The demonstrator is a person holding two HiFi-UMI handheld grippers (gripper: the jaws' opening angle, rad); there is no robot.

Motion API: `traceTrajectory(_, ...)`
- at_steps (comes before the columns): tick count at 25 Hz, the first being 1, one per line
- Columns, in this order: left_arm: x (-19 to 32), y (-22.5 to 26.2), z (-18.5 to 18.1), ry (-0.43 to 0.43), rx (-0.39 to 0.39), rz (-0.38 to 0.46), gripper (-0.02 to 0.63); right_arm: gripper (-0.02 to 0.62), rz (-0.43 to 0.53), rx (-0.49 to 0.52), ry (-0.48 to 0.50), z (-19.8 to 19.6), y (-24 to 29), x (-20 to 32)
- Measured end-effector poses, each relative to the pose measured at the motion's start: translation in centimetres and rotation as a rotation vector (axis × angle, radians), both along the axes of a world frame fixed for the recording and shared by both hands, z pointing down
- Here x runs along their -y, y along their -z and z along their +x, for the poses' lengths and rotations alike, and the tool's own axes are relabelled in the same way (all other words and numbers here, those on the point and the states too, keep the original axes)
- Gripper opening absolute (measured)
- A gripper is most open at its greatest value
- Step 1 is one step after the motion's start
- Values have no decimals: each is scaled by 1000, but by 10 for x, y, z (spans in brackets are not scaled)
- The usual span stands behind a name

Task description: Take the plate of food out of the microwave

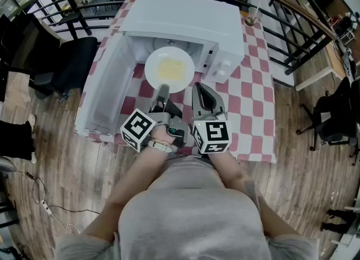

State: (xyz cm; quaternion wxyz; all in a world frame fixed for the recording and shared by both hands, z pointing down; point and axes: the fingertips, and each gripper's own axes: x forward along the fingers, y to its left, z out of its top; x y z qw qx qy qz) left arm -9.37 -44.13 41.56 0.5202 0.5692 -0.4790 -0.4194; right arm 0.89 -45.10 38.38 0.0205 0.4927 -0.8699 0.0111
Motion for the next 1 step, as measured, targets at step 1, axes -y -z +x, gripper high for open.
traceTrajectory(1,0,1,0,-1,1,2,12,25,-2,-2,3,0,-1,0)
